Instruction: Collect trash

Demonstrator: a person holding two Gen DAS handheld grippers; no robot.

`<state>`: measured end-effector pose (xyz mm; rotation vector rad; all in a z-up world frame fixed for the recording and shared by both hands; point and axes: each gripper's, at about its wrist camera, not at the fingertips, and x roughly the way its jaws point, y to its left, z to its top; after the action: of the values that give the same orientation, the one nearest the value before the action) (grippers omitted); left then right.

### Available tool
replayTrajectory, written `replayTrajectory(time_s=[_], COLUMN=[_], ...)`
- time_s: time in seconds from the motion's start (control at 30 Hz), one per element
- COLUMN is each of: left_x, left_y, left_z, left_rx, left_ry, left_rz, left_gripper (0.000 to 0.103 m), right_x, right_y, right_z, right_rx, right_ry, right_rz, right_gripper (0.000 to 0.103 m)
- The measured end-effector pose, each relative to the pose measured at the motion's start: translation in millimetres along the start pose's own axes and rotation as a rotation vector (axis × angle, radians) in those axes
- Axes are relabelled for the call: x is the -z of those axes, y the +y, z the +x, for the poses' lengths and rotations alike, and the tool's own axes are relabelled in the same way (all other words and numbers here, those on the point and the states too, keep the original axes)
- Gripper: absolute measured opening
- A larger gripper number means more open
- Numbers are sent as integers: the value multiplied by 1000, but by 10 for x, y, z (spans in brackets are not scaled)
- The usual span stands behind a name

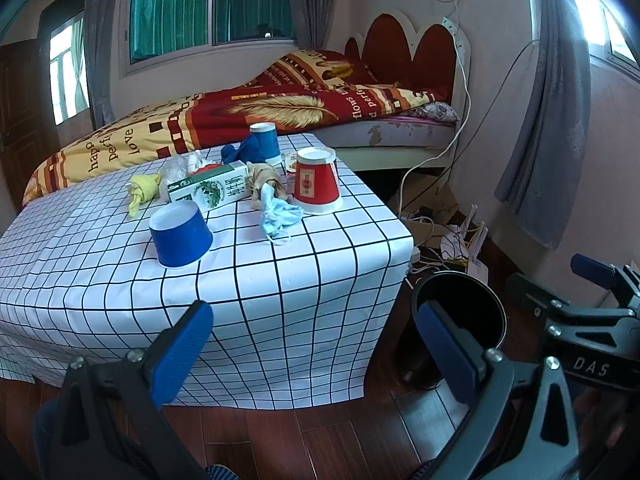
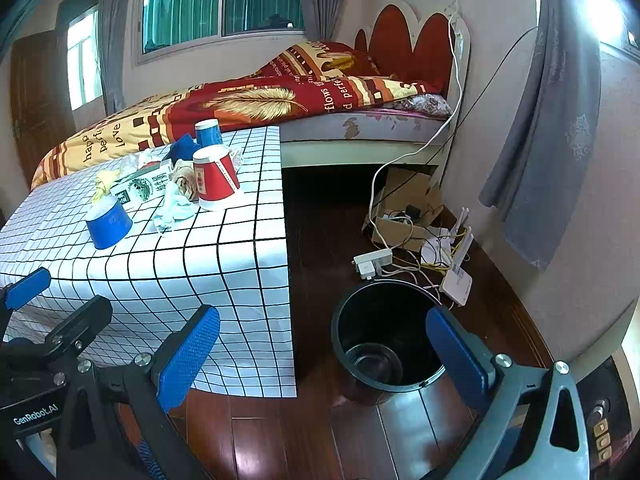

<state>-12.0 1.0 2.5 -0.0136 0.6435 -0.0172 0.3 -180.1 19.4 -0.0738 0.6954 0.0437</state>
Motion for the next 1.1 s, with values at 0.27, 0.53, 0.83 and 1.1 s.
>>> replayTrajectory(time_s=[0.27, 0.53, 0.83, 1.1], left_x=[-2, -126, -214, -370], left_y=[92, 488, 1145, 1422], left_z=[33, 129, 632, 1149], left_rx=[-10, -90, -146, -203], left_ry=[-2, -18, 18, 30], left_rz=[-6, -49, -143, -172], left_gripper=[103, 103, 103, 102], right_x=[35, -87, -448, -865], right_y=[23, 176, 463, 889], right_z=[2, 92, 750, 1293], right_rx=[-11, -82, -167, -191], right_ry=[-4, -70, 12, -44], right_rz=[-3, -55, -60, -139], right_gripper=[103, 103, 103, 103])
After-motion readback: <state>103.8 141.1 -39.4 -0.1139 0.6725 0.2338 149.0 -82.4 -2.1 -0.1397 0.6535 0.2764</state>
